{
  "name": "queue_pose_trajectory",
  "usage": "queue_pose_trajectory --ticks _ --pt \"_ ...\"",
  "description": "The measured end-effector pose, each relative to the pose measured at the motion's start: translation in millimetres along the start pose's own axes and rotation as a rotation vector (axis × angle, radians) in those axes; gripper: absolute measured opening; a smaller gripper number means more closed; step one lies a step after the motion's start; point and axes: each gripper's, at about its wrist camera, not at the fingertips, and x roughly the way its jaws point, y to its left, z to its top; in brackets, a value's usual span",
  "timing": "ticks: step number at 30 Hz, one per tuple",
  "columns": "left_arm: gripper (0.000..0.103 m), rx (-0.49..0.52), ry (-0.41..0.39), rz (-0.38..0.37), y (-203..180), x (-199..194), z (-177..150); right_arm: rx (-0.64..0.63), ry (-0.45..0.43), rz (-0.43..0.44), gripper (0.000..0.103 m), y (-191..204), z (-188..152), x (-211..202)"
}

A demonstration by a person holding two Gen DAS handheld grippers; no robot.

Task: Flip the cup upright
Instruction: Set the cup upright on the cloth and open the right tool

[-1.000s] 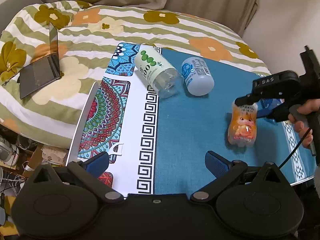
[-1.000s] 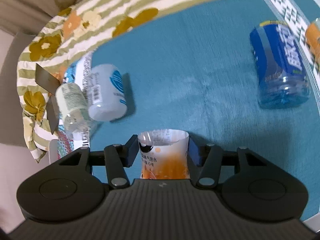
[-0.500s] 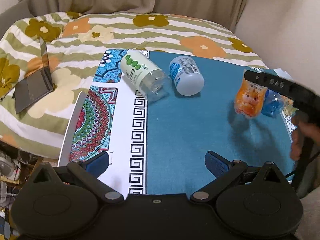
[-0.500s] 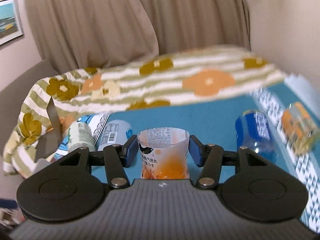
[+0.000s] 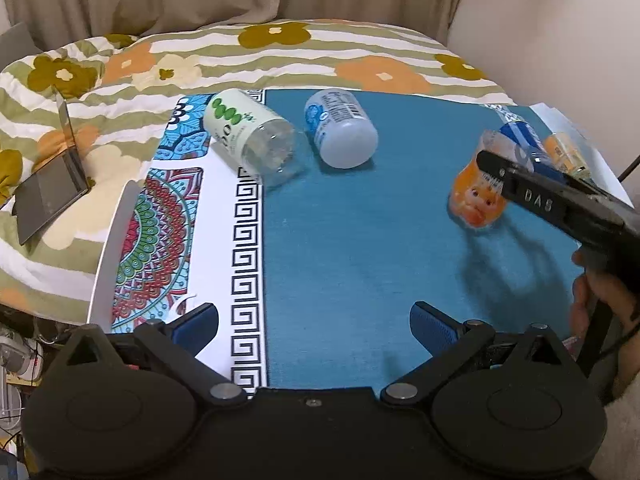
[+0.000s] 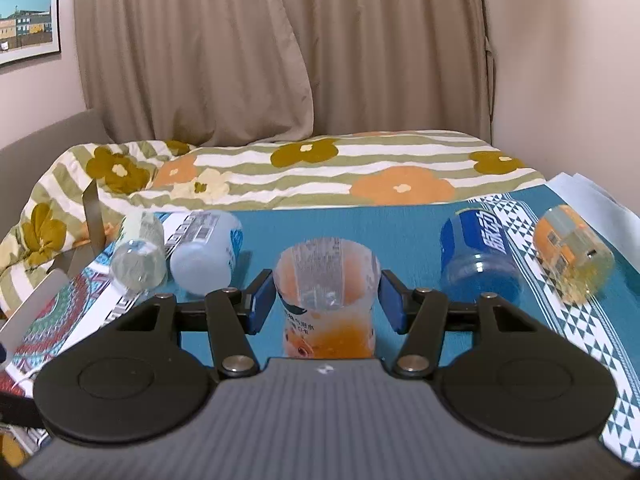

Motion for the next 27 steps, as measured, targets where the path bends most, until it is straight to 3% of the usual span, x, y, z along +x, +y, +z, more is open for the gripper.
queue_pose_trajectory --ticks 10,11,14,19,27 --pt "0.103 -0.008 0.004 0.008 -6 -4 -3 0.005 0.021 0.015 0.075 -4 1 0" --pt "0.103 -0.011 0.000 0.010 -7 -5 -3 0.007 0.028 0.019 0.077 -5 2 1" --pt "0.103 -0.017 -0.011 0.014 -8 -9 -2 0.025 0.019 0.018 0.103 -6 5 -3" --pt "0.103 -0.024 -0.041 0.020 -14 -21 4 0.030 0.056 0.007 0.103 -13 18 -12" --pt "0.103 -0.020 -0.140 0.037 -32 -55 24 0.020 0.160 -0.015 0.103 -33 58 -63"
